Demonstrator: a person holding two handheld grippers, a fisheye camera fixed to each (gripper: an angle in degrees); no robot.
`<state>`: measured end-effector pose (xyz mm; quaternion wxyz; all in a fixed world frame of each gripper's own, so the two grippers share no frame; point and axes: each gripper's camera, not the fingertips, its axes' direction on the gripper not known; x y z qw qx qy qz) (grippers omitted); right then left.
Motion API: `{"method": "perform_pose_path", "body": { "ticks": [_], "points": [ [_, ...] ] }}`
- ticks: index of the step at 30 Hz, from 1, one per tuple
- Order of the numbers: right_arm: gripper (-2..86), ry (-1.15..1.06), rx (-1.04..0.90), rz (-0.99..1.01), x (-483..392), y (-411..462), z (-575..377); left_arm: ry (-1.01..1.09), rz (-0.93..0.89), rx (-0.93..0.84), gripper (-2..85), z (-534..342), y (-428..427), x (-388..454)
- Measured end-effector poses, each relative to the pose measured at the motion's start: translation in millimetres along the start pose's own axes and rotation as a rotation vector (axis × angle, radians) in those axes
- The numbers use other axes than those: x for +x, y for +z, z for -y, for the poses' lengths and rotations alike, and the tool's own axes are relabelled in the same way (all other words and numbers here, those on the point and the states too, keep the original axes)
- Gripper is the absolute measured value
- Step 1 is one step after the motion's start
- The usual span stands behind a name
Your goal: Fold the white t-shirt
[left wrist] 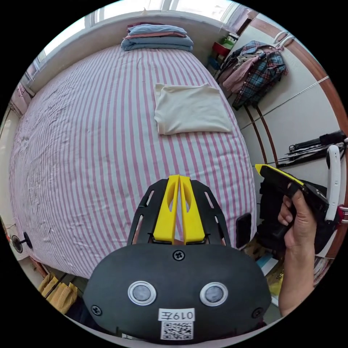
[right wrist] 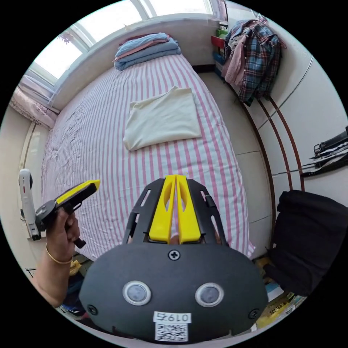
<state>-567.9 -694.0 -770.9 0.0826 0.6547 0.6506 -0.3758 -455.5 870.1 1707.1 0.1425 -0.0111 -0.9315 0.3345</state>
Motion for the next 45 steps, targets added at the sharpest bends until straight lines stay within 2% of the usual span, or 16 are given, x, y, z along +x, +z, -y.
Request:
{"method": "perform_pose_path", "body": {
  "ticks": [5, 9, 13, 19, 23, 30, 32, 34, 38, 45],
  "points": [
    [-0.7, -0.089, -0.020, -0.036, -39, -78, -93, -0.009, -0.054, -0.102, 0.5, -120, -88, -21],
    [-0.7, -0.335, 0.020, -0.073, -70, -140, -179, 0.087, 0.052, -0.089, 0.5, -201, -147, -46],
    [-0.8, -0.533, 0.058, -0.090, -101, -178, -256, 0.012, 0.073, -0.040, 0.5, -297, -203, -115],
    [-1.0, -0.629, 0.110, -0.076, -171, -212, -312, -0.178, 0.110, 0.042, 0.6, -422, -259, -226],
    [-1.0, -0.664, 0.169, -0.037, -225, -233, -337, -0.138, 0.093, 0.053, 0.6, -488, -290, -286],
    [-1.0, -0.951, 0.337, 0.006, -386, -280, -419, -0.122, 0.112, 0.204, 0.6, -624, -371, -411],
    [-1.0, -1.026, 0.333, 0.081, -431, -290, -439, -0.130, 0.114, 0.243, 0.7, -686, -404, -462],
    [-1.0, -1.098, 0.292, 0.260, -489, -307, -460, -0.154, 0.144, 0.262, 0.7, -733, -430, -495],
    [-1.0, -1.193, 0.273, 0.479, -561, -344, -490, -0.323, 0.206, 0.335, 0.7, -840, -487, -549],
    [-0.9, -1.504, 0.435, 0.692, -619, -417, -566, -0.671, 0.394, 0.609, 0.8, -1003, -542, -548]
  ]
}}
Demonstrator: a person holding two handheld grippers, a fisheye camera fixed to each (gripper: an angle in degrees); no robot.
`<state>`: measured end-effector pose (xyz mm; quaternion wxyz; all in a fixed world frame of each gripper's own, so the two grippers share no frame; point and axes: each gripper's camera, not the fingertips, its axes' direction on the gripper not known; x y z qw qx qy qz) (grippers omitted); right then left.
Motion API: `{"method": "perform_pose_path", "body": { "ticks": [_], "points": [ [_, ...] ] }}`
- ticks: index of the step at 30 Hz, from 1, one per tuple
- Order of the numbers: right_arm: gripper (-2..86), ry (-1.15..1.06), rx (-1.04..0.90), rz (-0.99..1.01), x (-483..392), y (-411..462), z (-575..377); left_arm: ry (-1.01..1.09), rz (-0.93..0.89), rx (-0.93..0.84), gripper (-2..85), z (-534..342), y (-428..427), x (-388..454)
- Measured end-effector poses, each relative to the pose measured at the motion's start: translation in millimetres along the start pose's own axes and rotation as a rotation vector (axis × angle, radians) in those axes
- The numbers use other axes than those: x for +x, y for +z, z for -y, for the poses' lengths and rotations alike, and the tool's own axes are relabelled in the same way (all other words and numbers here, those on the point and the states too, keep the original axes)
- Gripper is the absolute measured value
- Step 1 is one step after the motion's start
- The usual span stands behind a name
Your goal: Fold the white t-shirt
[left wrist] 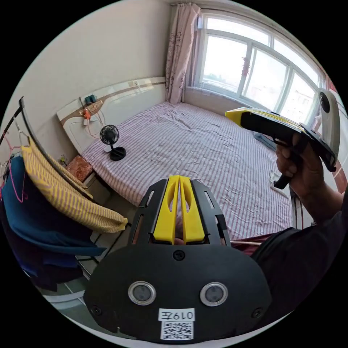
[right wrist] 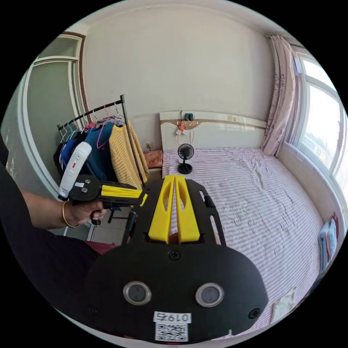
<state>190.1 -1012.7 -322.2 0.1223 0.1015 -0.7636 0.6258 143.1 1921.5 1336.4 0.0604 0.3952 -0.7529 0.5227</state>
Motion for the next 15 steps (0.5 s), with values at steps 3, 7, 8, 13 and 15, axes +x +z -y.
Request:
{"method": "perform_pose_path", "body": {
  "ticks": [3, 7, 8, 13, 15],
  "points": [
    [-0.8, -0.113, 0.059, 0.069, -34, -6, 12, -0.167, 0.114, -0.027, 0.8, -40, -39, -34],
    [-0.8, -0.179, 0.106, 0.253, -76, -7, 19, -0.231, 0.201, -0.091, 0.8, -94, -84, -76],
    [-0.9, -0.177, 0.099, 0.280, -82, -6, 21, -0.249, 0.231, -0.113, 0.8, -106, -97, -89],
    [-0.6, -0.256, 0.081, 0.418, -128, -8, 38, -0.378, 0.279, -0.044, 0.6, -150, -154, -143],
    [0.1, -0.264, 0.107, 0.417, -138, -11, 47, -0.385, 0.304, -0.042, 0.6, -161, -167, -163]
  ]
}}
